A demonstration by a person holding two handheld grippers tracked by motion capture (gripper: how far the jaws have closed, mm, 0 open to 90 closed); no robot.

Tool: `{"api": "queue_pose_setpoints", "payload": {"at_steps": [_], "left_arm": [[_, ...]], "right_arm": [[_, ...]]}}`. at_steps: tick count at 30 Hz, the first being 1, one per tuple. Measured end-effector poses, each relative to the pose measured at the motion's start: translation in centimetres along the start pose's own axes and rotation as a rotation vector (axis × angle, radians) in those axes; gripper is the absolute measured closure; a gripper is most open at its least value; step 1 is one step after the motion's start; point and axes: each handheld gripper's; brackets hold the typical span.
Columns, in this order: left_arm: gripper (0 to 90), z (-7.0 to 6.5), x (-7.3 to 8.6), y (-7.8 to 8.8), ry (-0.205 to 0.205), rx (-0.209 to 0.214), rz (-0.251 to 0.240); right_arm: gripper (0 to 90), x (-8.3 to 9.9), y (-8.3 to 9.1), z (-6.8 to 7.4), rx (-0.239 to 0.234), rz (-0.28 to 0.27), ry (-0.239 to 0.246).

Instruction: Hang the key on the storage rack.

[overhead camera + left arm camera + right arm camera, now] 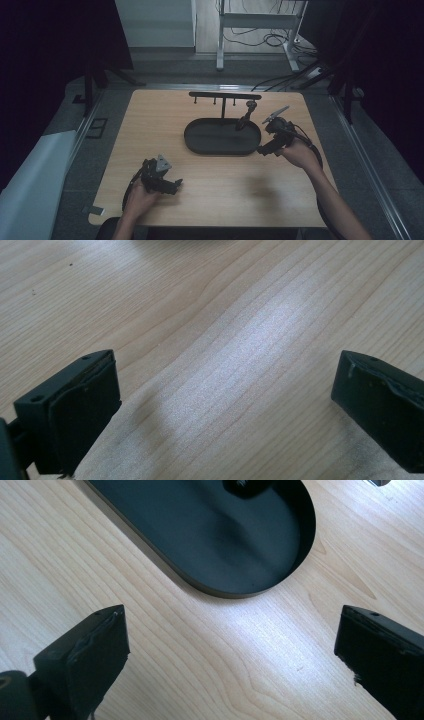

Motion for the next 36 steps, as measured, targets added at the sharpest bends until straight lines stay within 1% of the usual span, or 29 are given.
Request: {"api": "queue_pose_setpoints", "payload": {"at_steps": [3,8,9,11,13,17,19,24,28,29,30,31,34,35,36], "left_arm": [[0.0,0.0,0.0,0.0,-0.006,0.001,0.008],[0.0,0.0,0.0,0.0,0.0,0.002,0.002],[0.0,0.0,0.0,0.0,0.001,0.003,0.001],[0.0,0.0,0.0,0.0,0.002,0.004,0.001],[0.0,0.0,0.0,0.0,0.002,0.005,0.001],[0.0,0.0,0.0,0.1,0.0,0.004,0.002],[0.0,0.0,0.0,0.1,0.001,0.004,0.001],[0.0,0.1,0.0,0.2,0.008,0.009,-0.006],[0.0,0.1,0.0,0.2,0.014,0.01,-0.01],[0.0,0.1,0.0,0.2,0.015,0.012,-0.012],[0.0,0.1,0.0,0.2,0.015,0.01,-0.011],[0.0,0.1,0.0,0.2,0.016,0.01,-0.013],[0.0,0.1,0.0,0.2,0.017,0.009,-0.014],[0.0,0.1,0.0,0.2,0.017,0.01,-0.013],[0.0,0.1,0.0,0.2,0.017,0.009,-0.013]], "right_arm": [[0.0,0.6,0.1,0.0,0.004,-0.003,-0.003],[0.0,1.6,0.2,0.1,0.007,-0.01,-0.009],[0.0,2.0,0.3,0.0,0.005,-0.016,-0.015],[0.0,2.2,0.4,0.0,0.005,-0.019,-0.018],[0.0,2.9,0.5,-0.1,0.002,-0.028,-0.025],[0.0,3.5,0.6,-0.1,0.006,-0.035,-0.028],[0.0,4.1,0.8,-0.1,0.005,-0.046,-0.04],[0.0,4.9,1.0,-0.2,0.007,-0.058,-0.044],[0.0,5.8,1.1,0.0,0.015,-0.066,-0.057],[0.0,6.3,1.1,0.0,0.019,-0.071,-0.063],[0.0,6.3,1.1,0.0,0.019,-0.071,-0.063],[0.0,6.8,1.1,0.1,0.028,-0.075,-0.069],[0.0,7.3,1.1,0.2,0.03,-0.081,-0.076],[0.0,7.8,1.0,0.3,0.034,-0.087,-0.085],[0.0,7.8,1.0,0.3,0.034,-0.087,-0.085]]}}
Point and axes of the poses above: each handheld gripper's, and its own axes: y roughly backward along the jaws, x roughly out of its underside, z roughly to its left, and after that the axes turned 3 degrees about x, right-handed
